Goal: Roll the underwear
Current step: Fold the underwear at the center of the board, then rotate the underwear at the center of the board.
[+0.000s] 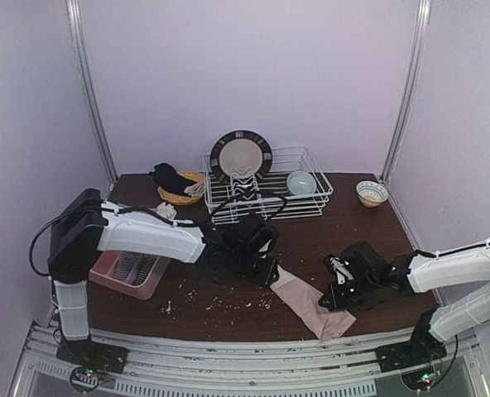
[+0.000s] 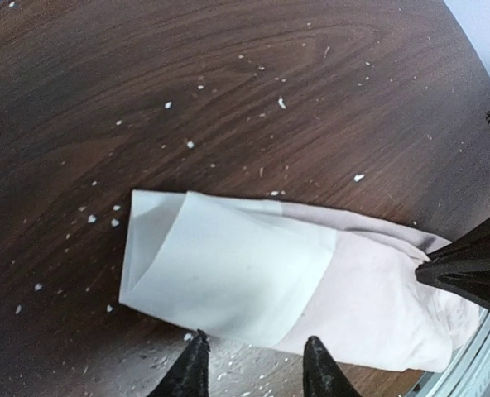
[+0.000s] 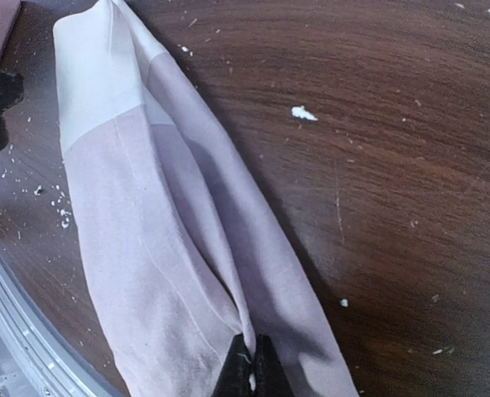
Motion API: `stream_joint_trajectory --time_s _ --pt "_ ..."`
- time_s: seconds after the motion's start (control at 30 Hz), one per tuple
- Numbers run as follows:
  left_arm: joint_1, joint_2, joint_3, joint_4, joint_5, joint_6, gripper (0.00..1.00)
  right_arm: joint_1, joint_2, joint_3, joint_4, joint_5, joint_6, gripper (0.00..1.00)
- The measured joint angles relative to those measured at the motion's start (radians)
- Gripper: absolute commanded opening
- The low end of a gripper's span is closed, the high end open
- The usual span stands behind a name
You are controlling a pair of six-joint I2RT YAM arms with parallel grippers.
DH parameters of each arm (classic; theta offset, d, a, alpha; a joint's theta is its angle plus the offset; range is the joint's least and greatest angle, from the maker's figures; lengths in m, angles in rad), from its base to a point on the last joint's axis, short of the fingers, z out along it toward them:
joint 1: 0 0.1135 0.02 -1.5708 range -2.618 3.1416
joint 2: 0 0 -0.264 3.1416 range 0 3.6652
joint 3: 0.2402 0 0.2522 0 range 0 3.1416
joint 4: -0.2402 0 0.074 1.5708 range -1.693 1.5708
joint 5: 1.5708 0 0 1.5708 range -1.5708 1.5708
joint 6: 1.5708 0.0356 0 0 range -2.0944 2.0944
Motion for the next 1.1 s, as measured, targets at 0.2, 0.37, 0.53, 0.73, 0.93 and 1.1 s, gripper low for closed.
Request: stream_joint_trajectory --time_s 0.2,0.37,0.53,0.73,0.93,1.1 --pt "0.000 0.047 0.061 0.002 0.031 0.026 0.35 0.014 -0.177 0.010 -0.071 0.000 -0.016 0.00" --pt "0.000 0.095 0.141 -0.005 0.037 0.042 0.34 0.016 -0.259 0.023 -0.089 0.018 -0.022 0.00" --pt "0.000 0.153 0.177 -0.010 0.040 0.048 0.33 0.015 -0.163 0.008 -0.101 0.055 -0.005 0.00" --pt "0.000 0.171 0.177 -0.035 0.031 0.049 0.33 0.015 -0.051 0.002 -0.119 0.113 0.031 0.00" --pt "0.000 0.171 0.178 -0.034 0.030 0.063 0.34 0.015 -0.039 0.027 -0.146 0.139 0.054 0.33" --pt "0.000 0.171 0.180 -0.019 0.054 0.092 0.32 0.033 -0.133 0.066 -0.260 0.190 0.072 0.43"
